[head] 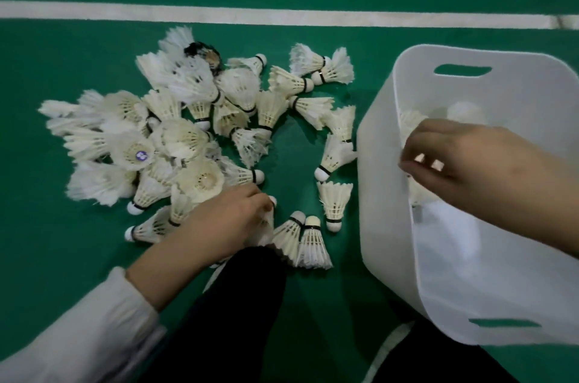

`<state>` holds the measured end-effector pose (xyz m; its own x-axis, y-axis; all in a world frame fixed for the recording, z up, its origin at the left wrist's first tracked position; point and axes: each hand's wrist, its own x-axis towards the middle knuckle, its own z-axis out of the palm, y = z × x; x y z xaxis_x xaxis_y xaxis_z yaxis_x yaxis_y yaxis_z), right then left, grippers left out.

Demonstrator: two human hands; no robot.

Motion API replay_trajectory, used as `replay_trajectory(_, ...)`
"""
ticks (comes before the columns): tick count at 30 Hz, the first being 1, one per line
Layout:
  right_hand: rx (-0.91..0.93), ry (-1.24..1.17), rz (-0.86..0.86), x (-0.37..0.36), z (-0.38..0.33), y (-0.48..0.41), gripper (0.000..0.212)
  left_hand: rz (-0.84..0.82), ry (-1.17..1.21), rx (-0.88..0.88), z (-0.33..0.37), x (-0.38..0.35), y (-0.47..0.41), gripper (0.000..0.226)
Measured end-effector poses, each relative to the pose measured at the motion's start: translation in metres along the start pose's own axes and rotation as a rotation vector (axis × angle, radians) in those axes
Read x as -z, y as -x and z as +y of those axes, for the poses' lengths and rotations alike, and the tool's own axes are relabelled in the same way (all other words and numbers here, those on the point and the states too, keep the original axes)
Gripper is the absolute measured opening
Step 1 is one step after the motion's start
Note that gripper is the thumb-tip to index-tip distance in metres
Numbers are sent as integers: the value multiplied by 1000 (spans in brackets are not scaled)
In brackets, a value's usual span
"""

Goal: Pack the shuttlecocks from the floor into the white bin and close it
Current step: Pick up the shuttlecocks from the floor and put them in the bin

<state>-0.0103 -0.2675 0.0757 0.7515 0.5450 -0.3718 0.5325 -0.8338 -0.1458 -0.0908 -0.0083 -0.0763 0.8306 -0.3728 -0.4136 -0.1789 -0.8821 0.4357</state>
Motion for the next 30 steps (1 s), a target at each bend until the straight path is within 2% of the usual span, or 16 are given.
replay_trajectory(3,71,-159,29,6,-47,-19,24,97,52,68,-1,-5,6,23)
replay_trajectory(4,80,-181,25,-3,-60,-28,22,111,73,96,0,-6,6,27)
replay_trajectory(6,19,-222,-31,-31,-83,-45,26,202,155,132,2,-5,8,36)
replay_trajectory(9,-99,-338,-80,-79,-108,-64,34,386,284,195,1,4,14,19)
replay_trajectory(11,-148,-459,-64,-101,-117,-70,28,449,368,222,-2,10,19,15)
replay_trajectory(15,-285,-699,63,-120,-123,-78,16,372,372,191,-14,25,26,22)
replay_trajectory(19,-521,-800,117,-126,-108,-83,16,388,147,167,-40,36,37,37)
replay_trajectory(22,-608,-830,148,-133,-99,-85,19,164,-73,220,-49,33,36,49)
replay_trajectory(24,-604,-832,137,-135,-101,-86,20,103,-124,250,-47,28,32,48)
replay_trajectory(28,-477,-782,61,-138,-104,-87,47,112,-71,280,-48,22,27,45)
replay_trajectory(30,-416,-757,61,-139,-105,-86,50,97,-42,291,-49,21,27,47)
